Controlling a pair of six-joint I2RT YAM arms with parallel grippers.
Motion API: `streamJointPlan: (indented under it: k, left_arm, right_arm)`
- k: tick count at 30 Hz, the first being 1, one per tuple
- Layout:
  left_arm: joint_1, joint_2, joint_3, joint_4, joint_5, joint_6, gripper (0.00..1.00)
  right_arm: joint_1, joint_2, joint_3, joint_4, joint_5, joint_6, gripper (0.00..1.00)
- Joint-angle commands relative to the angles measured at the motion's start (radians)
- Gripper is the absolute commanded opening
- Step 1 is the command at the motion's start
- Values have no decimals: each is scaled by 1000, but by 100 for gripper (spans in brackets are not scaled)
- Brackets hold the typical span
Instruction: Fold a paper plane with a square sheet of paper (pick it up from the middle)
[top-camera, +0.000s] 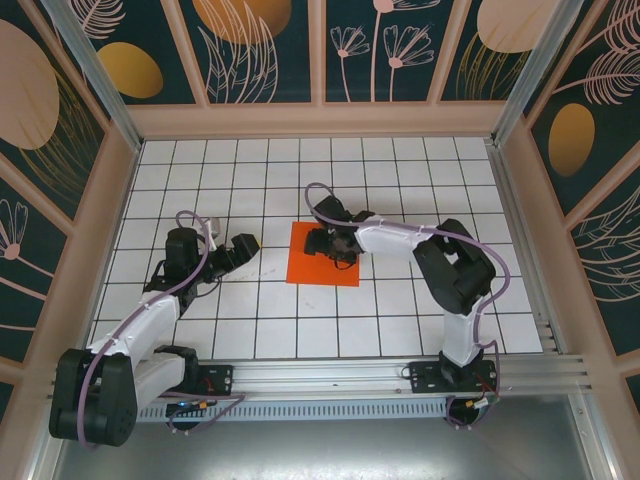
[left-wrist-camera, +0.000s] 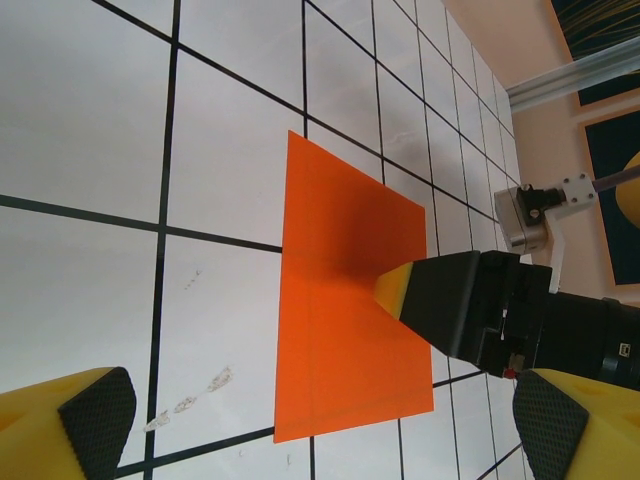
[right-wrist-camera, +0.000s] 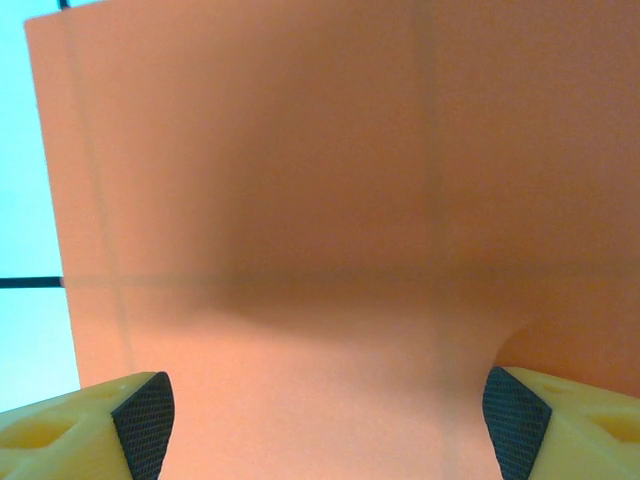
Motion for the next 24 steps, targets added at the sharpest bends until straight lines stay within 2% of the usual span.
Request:
streamJointPlan:
  k: [1,6,13,24]
  left_arm:
    - [-5,-2,15,34,0,13,99]
    - [-4,12,19,50,0,4,99]
    - [-3,35,33,48,7,5,99]
    - [-4,38,28,39,9,26,99]
  right_arm:
    - [11,31,113,-168,94,-39,88]
    - [18,99,220,-274,161,27,99]
    - [24,192,311,-326,157,83,99]
    - [44,250,376,-379,167,19,99]
